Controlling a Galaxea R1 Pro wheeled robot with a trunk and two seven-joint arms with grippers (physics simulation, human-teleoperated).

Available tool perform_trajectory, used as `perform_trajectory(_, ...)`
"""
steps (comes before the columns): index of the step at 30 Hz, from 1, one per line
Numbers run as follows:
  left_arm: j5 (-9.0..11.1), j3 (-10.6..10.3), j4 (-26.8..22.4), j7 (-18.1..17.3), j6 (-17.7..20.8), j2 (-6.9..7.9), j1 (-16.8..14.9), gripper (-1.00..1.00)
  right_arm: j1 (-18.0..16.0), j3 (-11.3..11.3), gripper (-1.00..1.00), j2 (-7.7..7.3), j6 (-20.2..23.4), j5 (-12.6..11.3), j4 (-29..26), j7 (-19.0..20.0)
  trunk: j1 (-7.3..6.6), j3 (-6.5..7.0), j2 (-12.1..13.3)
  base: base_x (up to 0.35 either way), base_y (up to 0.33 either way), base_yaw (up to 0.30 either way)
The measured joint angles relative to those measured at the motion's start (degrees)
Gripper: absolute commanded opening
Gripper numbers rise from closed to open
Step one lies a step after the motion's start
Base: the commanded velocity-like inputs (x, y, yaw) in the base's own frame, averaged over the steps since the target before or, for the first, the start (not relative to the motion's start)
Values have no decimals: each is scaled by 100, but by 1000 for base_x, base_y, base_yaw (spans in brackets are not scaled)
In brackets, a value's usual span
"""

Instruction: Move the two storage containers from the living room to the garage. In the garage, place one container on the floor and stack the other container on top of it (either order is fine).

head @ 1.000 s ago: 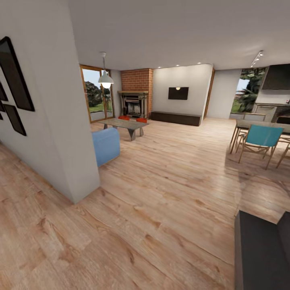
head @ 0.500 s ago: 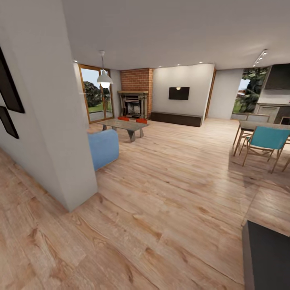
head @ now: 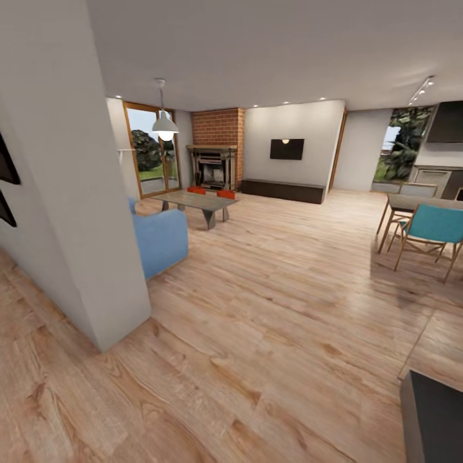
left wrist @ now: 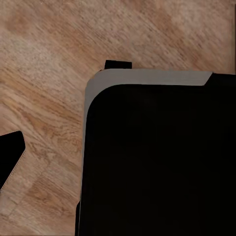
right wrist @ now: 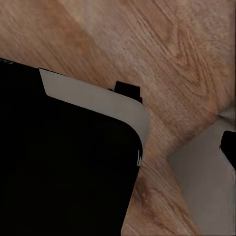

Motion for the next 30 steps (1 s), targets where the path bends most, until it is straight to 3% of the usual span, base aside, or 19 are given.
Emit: perform_trajectory(30, 0, 1, 1, 0, 0, 0, 2, 100, 0, 0, 100, 0, 0, 0, -1, 0, 0, 0, 0, 322, 0, 0)
